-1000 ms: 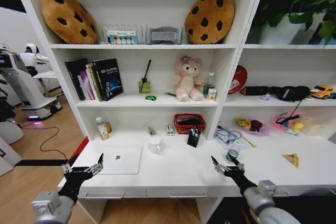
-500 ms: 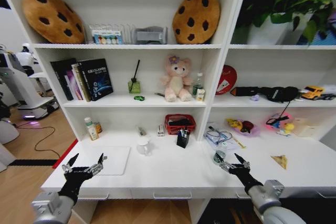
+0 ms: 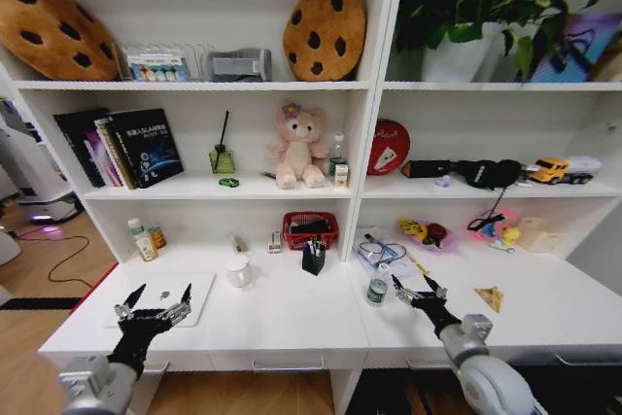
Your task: Organize the objects on the table.
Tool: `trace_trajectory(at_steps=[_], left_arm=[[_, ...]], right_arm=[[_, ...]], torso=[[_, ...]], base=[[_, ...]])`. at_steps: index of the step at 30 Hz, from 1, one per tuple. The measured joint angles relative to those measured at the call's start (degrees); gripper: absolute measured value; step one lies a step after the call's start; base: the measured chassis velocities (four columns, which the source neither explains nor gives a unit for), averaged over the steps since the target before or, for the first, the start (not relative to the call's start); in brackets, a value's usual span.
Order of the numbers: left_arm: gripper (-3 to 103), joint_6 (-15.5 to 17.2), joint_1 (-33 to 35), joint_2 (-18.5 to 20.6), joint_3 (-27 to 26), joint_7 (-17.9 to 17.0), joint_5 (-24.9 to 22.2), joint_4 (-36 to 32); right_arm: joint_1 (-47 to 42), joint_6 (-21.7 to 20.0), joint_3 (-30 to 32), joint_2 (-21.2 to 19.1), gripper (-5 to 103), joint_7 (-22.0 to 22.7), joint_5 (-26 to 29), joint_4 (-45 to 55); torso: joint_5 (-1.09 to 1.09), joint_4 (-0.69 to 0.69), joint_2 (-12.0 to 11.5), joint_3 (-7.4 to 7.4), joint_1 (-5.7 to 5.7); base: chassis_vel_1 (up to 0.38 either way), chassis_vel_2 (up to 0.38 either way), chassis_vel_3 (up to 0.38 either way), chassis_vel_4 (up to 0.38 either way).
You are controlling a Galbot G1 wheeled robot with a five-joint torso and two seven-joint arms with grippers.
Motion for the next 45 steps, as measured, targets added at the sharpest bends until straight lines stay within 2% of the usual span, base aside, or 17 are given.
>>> trace_trajectory(at_steps=[12, 15, 19, 23, 27, 29, 31, 32, 34, 35, 38, 39, 41, 43, 45], left_arm=[[100, 0.0, 0.0, 0.0, 0.0, 0.0, 0.0, 0.0], [100, 0.0, 0.0, 0.0, 0.0, 0.0, 0.0, 0.0], [100, 0.0, 0.0, 0.0, 0.0, 0.0, 0.0, 0.0], [100, 0.0, 0.0, 0.0, 0.0, 0.0, 0.0, 0.0], [100, 0.0, 0.0, 0.0, 0.0, 0.0, 0.0, 0.0], [100, 0.0, 0.0, 0.0, 0.0, 0.0, 0.0, 0.0], [100, 0.0, 0.0, 0.0, 0.0, 0.0, 0.0, 0.0], [100, 0.0, 0.0, 0.0, 0.0, 0.0, 0.0, 0.0], [100, 0.0, 0.0, 0.0, 0.0, 0.0, 0.0, 0.0], [100, 0.0, 0.0, 0.0, 0.0, 0.0, 0.0, 0.0], [100, 0.0, 0.0, 0.0, 0.0, 0.0, 0.0, 0.0], [100, 0.0, 0.0, 0.0, 0.0, 0.0, 0.0, 0.0], [100, 0.0, 0.0, 0.0, 0.0, 0.0, 0.0, 0.0], [100, 0.0, 0.0, 0.0, 0.0, 0.0, 0.0, 0.0], [100, 0.0, 0.0, 0.0, 0.0, 0.0, 0.0, 0.0]], right_arm=[[-1.8, 1.5, 0.0, 0.3, 100, -1.6, -2.9, 1.6], [4.6, 1.3, -4.7, -0.5, 100, -3.5, -2.3, -5.4], [8.3, 1.2, -8.4, -0.8, 100, -5.7, -2.7, -8.1], [9.4, 1.4, -9.8, -0.6, 101, -6.1, -3.4, -9.0], [8.9, 2.4, -9.7, -0.3, 82, -6.6, -3.9, -9.5], [8.6, 2.5, -9.5, -0.4, 82, -6.8, -3.9, -9.4], [8.0, 2.7, -8.7, -0.4, 71, -7.0, -4.0, -9.3], [8.0, 2.7, -8.7, -0.4, 71, -7.0, -4.0, -9.3], [7.7, 2.7, -8.1, -0.3, 60, -7.1, -3.9, -9.1], [7.7, 2.7, -8.1, -0.3, 60, -7.1, -3.9, -9.1], [7.1, 2.7, -7.3, -0.2, 44, -7.1, -3.7, -8.7], [7.1, 2.7, -7.3, -0.2, 44, -7.1, -3.7, -8.7], [6.7, 2.7, -6.9, -0.1, 36, -7.0, -3.5, -8.4], [6.4, 2.7, -6.7, -0.1, 36, -7.0, -3.3, -8.2], [5.2, 2.7, -5.9, 0.0, 27, -6.9, -2.9, -6.9]], torso=[[0.0, -0.06, 0.0, -0.01, -0.01], [0.01, -0.01, 0.0, -0.01, -0.02], [0.0, -0.02, 0.0, -0.01, -0.01], [0.0, -0.02, 0.0, -0.01, -0.02], [0.0, -0.03, 0.0, -0.01, -0.02], [0.0, -0.04, 0.0, -0.01, -0.02], [0.0, -0.03, 0.0, -0.01, -0.02], [0.0, -0.03, 0.0, -0.01, -0.02], [0.0, -0.03, 0.0, -0.01, -0.02], [0.0, -0.03, 0.0, -0.01, -0.02], [0.0, -0.03, 0.0, -0.01, -0.02], [0.0, -0.03, 0.0, -0.01, -0.02], [0.01, -0.03, 0.0, -0.01, -0.02], [0.0, -0.03, 0.0, -0.01, -0.02], [0.01, -0.02, 0.0, -0.01, -0.02]], base=[[0.007, 0.011, -0.003, -0.006], [0.0, 0.0, 0.0, 0.0], [0.0, 0.0, 0.0, 0.0], [0.0, 0.0, 0.0, 0.0], [0.0, 0.0, 0.0, 0.0], [0.0, 0.0, 0.0, 0.0], [0.0, 0.0, 0.0, 0.0], [0.0, 0.0, 0.0, 0.0], [0.0, 0.0, 0.0, 0.0], [0.0, 0.0, 0.0, 0.0], [0.0, 0.0, 0.0, 0.0], [0.0, 0.0, 0.0, 0.0], [0.0, 0.0, 0.0, 0.0], [0.0, 0.0, 0.0, 0.0], [0.0, 0.0, 0.0, 0.0]])
